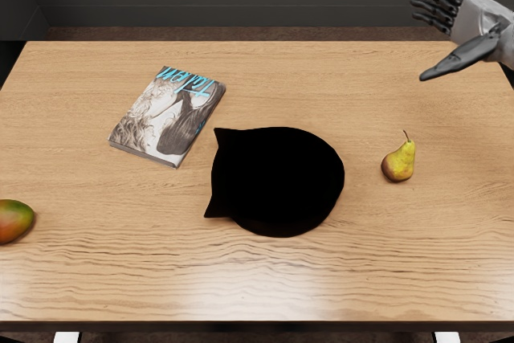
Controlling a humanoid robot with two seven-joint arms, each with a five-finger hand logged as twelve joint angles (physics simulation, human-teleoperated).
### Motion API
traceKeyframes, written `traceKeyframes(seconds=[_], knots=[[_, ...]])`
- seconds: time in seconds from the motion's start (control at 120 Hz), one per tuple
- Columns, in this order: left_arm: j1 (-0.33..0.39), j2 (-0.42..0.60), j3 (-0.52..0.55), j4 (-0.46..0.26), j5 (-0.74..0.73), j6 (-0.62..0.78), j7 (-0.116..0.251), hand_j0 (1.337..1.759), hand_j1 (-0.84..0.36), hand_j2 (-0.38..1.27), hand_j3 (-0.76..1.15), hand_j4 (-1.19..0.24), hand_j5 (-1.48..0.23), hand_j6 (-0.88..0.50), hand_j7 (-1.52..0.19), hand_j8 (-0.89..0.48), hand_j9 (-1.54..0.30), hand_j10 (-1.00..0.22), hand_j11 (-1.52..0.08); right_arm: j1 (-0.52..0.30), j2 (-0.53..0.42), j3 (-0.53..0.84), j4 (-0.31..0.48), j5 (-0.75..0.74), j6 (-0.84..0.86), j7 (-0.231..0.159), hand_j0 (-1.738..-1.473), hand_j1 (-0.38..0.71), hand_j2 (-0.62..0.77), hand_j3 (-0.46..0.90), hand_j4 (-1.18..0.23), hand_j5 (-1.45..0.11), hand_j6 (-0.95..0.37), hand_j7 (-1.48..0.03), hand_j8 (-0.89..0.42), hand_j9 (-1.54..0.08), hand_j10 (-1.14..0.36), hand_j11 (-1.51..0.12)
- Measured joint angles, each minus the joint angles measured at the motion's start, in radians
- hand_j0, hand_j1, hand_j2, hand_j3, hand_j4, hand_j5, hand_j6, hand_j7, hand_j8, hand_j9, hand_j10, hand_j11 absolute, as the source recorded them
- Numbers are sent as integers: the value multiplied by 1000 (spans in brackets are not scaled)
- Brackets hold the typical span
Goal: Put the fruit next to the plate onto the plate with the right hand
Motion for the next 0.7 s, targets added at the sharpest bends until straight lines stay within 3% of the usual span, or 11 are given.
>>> traceKeyframes(seconds=[0.125,0.242,0.7], knots=[[0,0,0,0,0,0,0,1658,349,0,0,0,0,-1,0,-1,0,0,0,-18,3,-6,1,-74,0,91,-1658,-304,-4,0,-40,-51,-41,-51,-40,-51,-40,-51],[0,0,0,0,0,0,0,1658,349,0,0,0,0,-1,0,-1,0,0,0,-46,6,-11,2,-101,0,132,-1658,-304,-4,0,-41,-52,-42,-52,-41,-52,-40,-52],[0,0,0,0,0,0,0,1658,349,0,0,0,0,-1,0,-1,0,0,0,-170,14,-15,1,-151,0,154,-1658,-304,-4,0,-42,-52,-43,-52,-42,-52,-41,-52]])
